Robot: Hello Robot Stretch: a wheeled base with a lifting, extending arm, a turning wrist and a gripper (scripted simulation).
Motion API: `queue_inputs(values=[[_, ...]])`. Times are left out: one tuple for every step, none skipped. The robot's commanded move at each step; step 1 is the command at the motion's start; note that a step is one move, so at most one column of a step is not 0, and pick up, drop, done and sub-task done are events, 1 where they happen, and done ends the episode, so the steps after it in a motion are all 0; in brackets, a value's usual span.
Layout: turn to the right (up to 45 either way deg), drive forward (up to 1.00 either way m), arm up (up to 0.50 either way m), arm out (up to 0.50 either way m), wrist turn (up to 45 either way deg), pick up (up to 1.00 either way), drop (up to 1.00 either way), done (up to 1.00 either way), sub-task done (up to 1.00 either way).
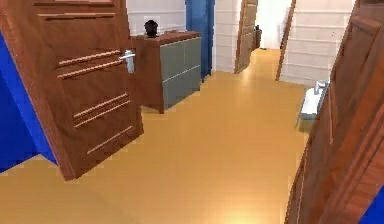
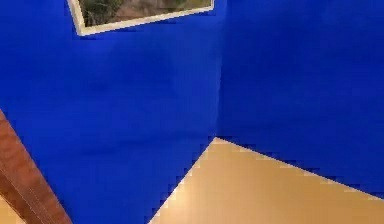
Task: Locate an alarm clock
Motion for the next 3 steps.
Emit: queue_inputs(values=[[-6.0,0.00,0.00,0.00,0.0,0.00,0.00,0.00,0.00],[0.0,1.00,0.00,0.00,0.0,0.00,0.00,0.00,0.00],[0.0,1.00,0.00,0.00,0.0,0.00,0.00,0.00,0.00]])
